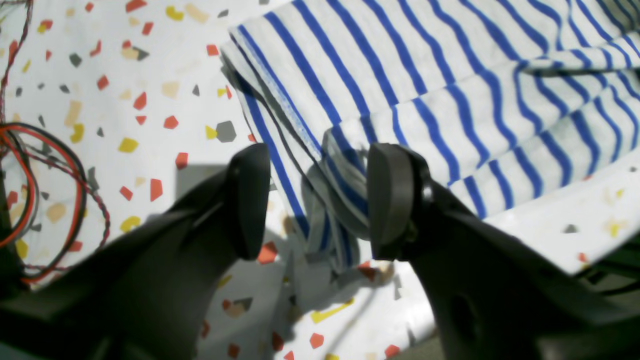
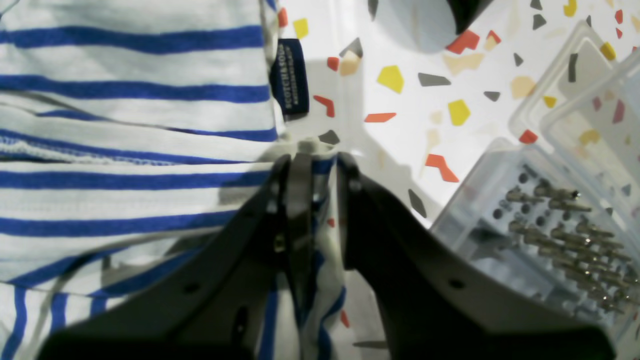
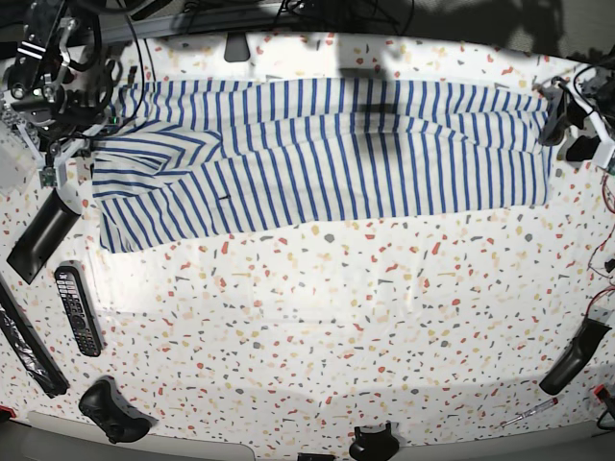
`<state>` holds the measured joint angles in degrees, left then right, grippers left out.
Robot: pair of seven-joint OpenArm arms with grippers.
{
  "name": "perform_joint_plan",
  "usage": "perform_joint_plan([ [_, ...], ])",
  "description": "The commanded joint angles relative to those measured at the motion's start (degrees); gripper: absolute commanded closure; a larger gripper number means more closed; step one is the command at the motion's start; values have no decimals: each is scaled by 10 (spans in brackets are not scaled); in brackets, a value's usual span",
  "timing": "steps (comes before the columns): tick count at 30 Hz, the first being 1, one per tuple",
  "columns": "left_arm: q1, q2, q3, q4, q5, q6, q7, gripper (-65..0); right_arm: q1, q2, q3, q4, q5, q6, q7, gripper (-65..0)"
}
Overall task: Layout the t-shirt on the table in an organized manner, then fold the t-shirt properly
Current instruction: 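Regrasp the shirt end near the left gripper and tug it outward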
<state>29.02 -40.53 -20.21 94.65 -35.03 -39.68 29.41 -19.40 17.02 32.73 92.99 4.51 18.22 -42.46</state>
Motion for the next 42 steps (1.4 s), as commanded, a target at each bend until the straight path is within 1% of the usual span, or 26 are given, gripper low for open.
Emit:
perform_joint_plan([
  [1, -5, -16, -4, 19, -24, -3, -11, -286, -1, 12, 3, 4, -12, -3, -10, -114],
  [3, -9, -19, -4, 40, -46, -3, -12, -286, -1, 14, 3, 4, -11, -3, -11, -158],
  [4, -14, -18, -4, 51, -58, -3, -17, -286, -1, 14, 3, 4, -11, -3, -11, -170],
  [6, -30, -9, -4, 66, -70, -3, -41, -286, -1, 14, 3, 4, -11, -3, -11, -171],
  [8, -59, 17, -4, 66, -54, -3, -53, -286, -1, 14, 3, 4, -11, -3, -11, -171],
  [9, -74, 34, -4, 64, -28, -3, -44, -286, -1, 14, 3, 4, -11, -3, -11, -171],
  [10, -87, 53, -3, 60, -2, 3, -21, -286, -1, 14, 3, 4, -11, -3, -11, -171],
  [11, -100, 71, -3, 56, 12, 5, 14, -286, -1, 14, 3, 4, -11, -3, -11, -171],
  [13, -115, 102, -3, 49, 7, 5, 97, -286, -1, 14, 3, 4, -11, -3, -12, -171],
  [15, -120, 120, -3, 49, -24, 5, 162, -286, -1, 14, 3, 4, -11, -3, -15, -171],
  [17, -119, 126, -3, 49, -68, 13, 207, -286, -1, 14, 3, 4, -11, -3, -16, -171],
  [19, -118, 128, -3, 49, -92, 33, 245, -286, -1, 14, 3, 4, -11, -3, -18, -171],
  [21, -118, 131, -3, 49, -91, 40, 277, -286, -1, 14, 3, 4, -11, -3, -19, -171],
  [23, -116, 130, -3, 49, -90, 39, 308, -286, -1, 14, 3, 4, -11, -3, -19, -171],
  [24, -113, 130, -3, 49, -85, 39, 314, -286, -1, 14, 3, 4, -11, -3, -19, -171],
  [27, -98, 130, -3, 49, -80, 39, 313, -286, -1, 14, 3, 4, -11, -3, -19, -171],
  [29, -87, 129, -3, 49, -82, 39, 327, -286, -1, 14, 3, 4, -11, -3, -19, -171],
  [31, -73, 125, -3, 50, -82, 27, 346, -286, -1, 14, 3, 4, -11, -3, -19, -171],
  [33, -55, 113, -3, 50, -95, 14, 360, -286, -1, 14, 3, 4, -11, -3, -19, -171],
  [37, -7, 76, -3, 51, -158, 4, 375, -286, -1, 14, 3, 4, -11, -3, -19, -171],
  [39, 13, 56, -3, 52, -186, 2, 371, -286, 0, 14, 3, 4, -11, -3, -19, -171],
  [40, 19, 47, -3, 52, -198, -3, 362, -286, 1, 14, 3, 4, -11, -3, -19, -171],
  [42, 21, 34, -4, 54, -205, -3, 321, -286, 4, 14, 3, 4, -11, -3, -19, -171],
])
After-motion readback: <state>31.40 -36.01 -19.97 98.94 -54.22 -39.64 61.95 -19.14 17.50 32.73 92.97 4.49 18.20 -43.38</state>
